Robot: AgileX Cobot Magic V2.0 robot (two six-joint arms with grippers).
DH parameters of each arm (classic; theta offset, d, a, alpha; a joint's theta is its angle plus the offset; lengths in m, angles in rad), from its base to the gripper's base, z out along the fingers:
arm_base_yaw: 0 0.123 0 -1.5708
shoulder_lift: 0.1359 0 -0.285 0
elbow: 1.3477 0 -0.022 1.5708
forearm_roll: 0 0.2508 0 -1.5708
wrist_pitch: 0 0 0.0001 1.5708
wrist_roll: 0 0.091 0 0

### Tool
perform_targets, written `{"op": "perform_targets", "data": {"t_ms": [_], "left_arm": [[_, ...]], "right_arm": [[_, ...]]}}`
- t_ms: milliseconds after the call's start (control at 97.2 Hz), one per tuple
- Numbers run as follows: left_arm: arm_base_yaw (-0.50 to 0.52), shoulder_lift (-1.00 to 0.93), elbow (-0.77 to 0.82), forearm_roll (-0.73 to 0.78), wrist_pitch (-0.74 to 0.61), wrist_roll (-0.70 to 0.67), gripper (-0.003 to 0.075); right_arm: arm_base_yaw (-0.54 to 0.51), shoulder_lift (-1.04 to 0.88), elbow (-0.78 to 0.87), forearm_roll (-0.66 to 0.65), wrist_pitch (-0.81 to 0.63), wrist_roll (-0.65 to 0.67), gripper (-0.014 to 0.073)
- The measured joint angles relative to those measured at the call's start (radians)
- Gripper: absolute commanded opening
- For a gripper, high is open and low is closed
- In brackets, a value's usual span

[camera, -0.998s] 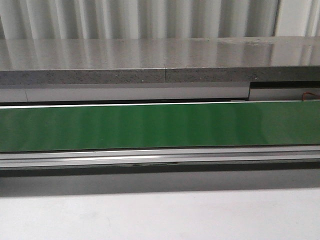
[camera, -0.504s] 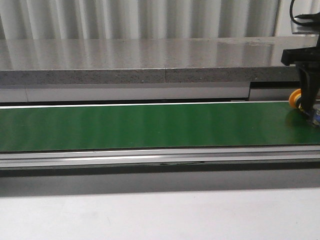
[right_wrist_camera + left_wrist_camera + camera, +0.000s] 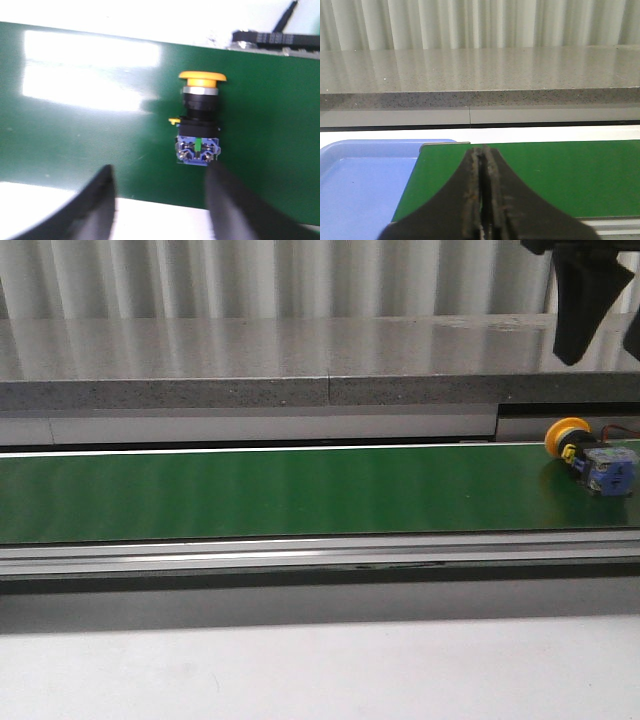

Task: Move button from right to left
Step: 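Lower the button onto the conveyor belt and open the right gripper, then let the belt carry the button toward the left gripper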

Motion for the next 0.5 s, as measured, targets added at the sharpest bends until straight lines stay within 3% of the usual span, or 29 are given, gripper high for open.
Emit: {"op": "perform_targets", "data": {"t_ms": [123, 504], "left_arm": [[0.000, 0.000, 0.000, 0.000, 0.000, 0.000, -0.0020], [0.000, 0.000, 0.000, 0.000, 0.000, 0.000, -0.0020]], "right_arm": [[0.041, -0.035, 0.002, -0.015, 0.000, 0.000, -0.0076], [0.085, -0.234, 0.210, -0.071, -0.109, 0.000, -0.0067]]}}
